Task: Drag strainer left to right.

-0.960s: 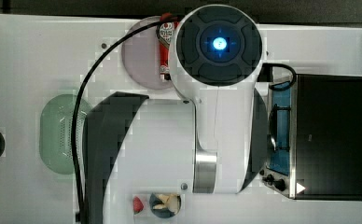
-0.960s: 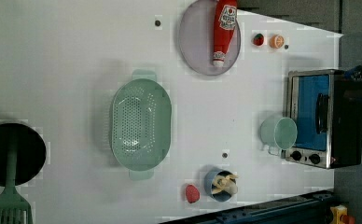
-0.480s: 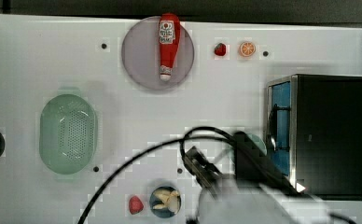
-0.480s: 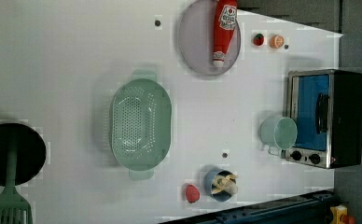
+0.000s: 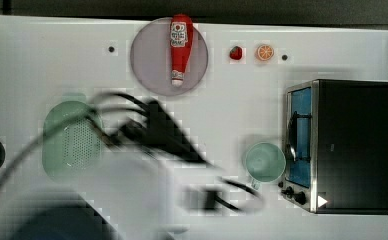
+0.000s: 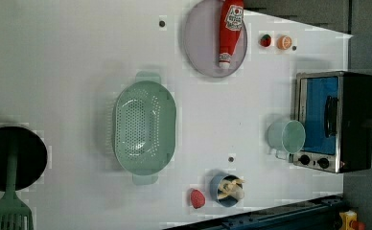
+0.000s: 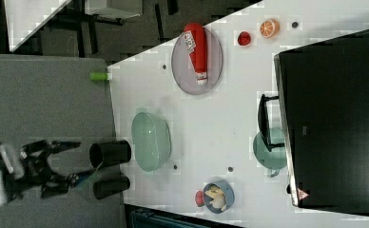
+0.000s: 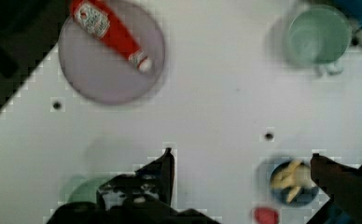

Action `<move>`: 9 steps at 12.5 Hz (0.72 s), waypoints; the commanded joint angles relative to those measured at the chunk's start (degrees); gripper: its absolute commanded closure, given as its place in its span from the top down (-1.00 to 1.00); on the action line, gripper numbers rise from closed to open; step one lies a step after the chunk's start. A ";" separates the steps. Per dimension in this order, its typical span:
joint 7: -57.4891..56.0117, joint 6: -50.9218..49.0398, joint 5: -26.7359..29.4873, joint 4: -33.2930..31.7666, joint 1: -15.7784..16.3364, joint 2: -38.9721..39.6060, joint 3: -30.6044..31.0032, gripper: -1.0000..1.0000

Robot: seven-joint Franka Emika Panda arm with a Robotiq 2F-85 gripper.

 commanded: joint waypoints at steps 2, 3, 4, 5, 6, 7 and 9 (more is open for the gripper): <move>26.38 8.35 -0.64 -4.97 2.55 11.44 12.45 1.00; 32.37 11.15 -0.67 -5.45 2.58 14.36 15.24 1.00; 38.18 14.45 -0.69 -5.83 2.62 17.50 17.63 1.00; 43.64 18.01 -0.77 -6.11 2.67 20.86 19.57 1.00; 48.88 21.45 -1.13 -6.36 2.76 24.21 21.05 1.00; 53.12 24.76 -1.50 -6.62 2.85 27.53 21.99 1.00; 57.99 31.00 -2.02 -6.87 3.19 34.11 22.42 1.00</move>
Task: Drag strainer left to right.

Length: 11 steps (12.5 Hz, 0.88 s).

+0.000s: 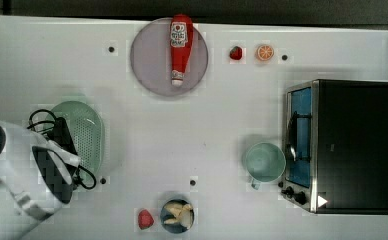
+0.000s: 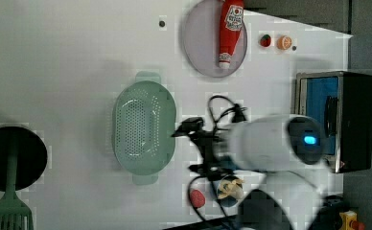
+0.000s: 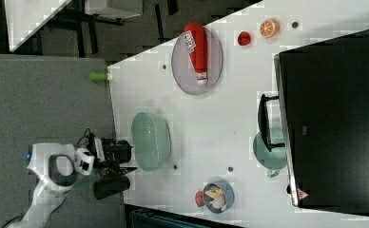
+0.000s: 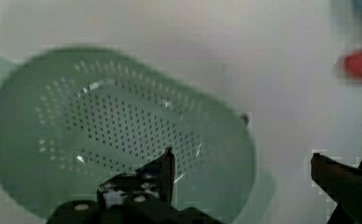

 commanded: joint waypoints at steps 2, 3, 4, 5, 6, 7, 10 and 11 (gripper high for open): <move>13.79 8.71 -1.67 1.75 -1.47 7.28 -1.06 1.00; 13.80 12.07 -2.19 1.52 -1.42 10.11 -1.45 1.00; 13.82 15.88 -2.56 1.48 -1.26 12.71 -2.01 1.00; 13.81 19.60 -2.65 1.48 -1.01 15.07 -2.70 1.00; 13.80 22.34 -2.71 1.48 -0.68 17.09 -3.58 1.00; 13.82 23.95 -3.06 1.48 -0.22 18.67 -4.63 1.00; 13.80 25.02 -4.30 0.99 1.49 20.56 -7.75 1.00; 13.82 25.03 -4.37 0.56 1.86 20.43 -8.71 1.00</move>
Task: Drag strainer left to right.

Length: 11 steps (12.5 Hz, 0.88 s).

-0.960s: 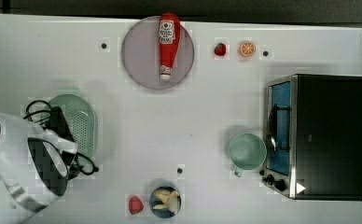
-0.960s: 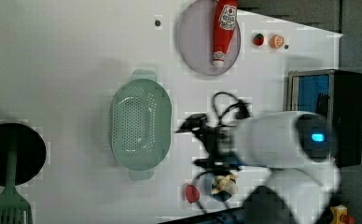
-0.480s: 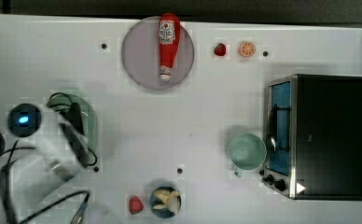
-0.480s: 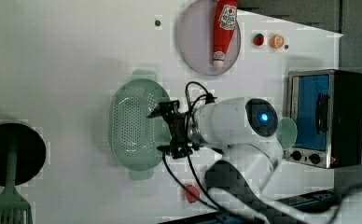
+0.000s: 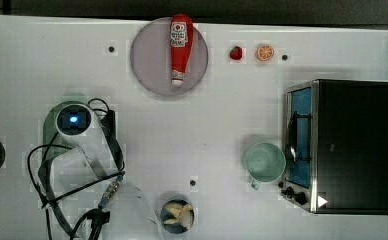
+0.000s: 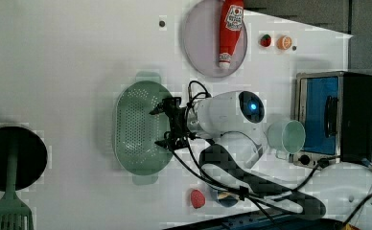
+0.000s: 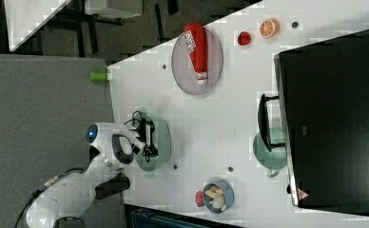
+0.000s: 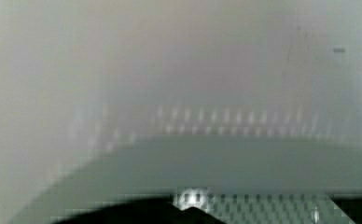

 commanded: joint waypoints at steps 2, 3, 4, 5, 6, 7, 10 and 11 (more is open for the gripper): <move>2.85 1.18 -1.22 -1.25 1.45 -2.68 -1.70 1.00; 2.86 1.24 -1.22 -1.78 1.38 -2.91 -2.41 1.00; 2.82 1.48 -1.22 -2.50 1.28 -3.41 -3.43 1.00; 2.81 2.08 -1.22 -3.38 1.13 -4.32 -4.64 1.00; 2.72 2.06 -1.22 -4.53 0.99 -5.44 -5.77 1.00; 2.49 2.08 -1.22 -5.90 0.78 -6.62 -6.71 1.00; 1.34 2.13 -1.22 -10.13 -0.13 -10.13 -9.57 1.00; -0.18 2.12 -1.22 -11.29 -0.53 -10.98 -10.53 1.00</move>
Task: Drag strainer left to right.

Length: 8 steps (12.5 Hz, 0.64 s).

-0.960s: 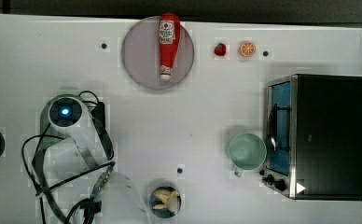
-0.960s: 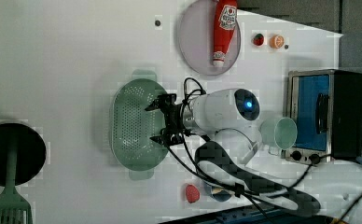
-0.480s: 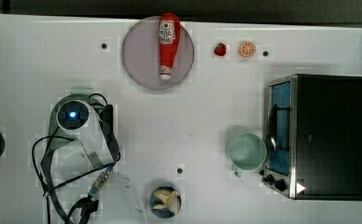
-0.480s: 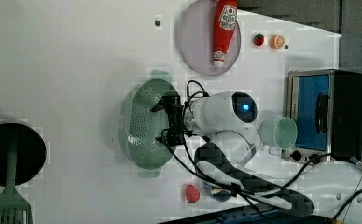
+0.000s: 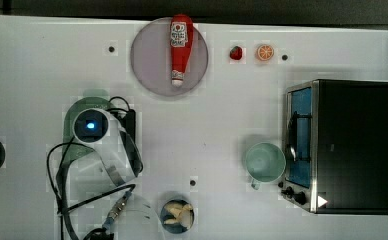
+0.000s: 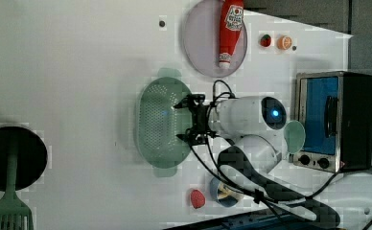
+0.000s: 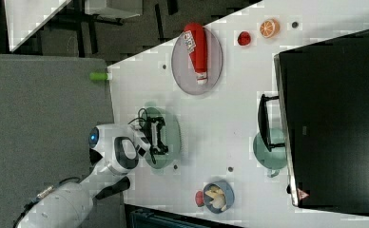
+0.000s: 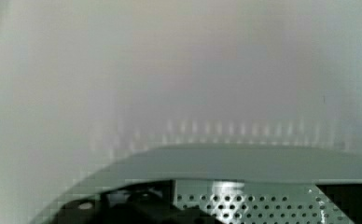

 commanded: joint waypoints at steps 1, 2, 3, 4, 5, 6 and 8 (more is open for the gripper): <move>-2.91 -0.49 -0.08 -5.07 -2.65 -3.85 -4.07 1.00; -4.90 -0.40 -0.08 -5.82 -3.05 -4.40 -5.22 1.00; -6.52 -0.32 -0.08 -6.46 -3.45 -4.84 -6.48 1.00; -7.98 -0.01 -0.07 -6.99 -3.82 -5.26 -7.85 1.00; -9.59 0.33 -0.08 -7.37 -4.18 -5.53 -9.30 1.00; -11.38 0.34 -0.07 -7.59 -4.51 -5.67 -10.77 1.00; -16.25 0.41 -0.07 -7.79 -5.29 -5.69 -13.52 1.00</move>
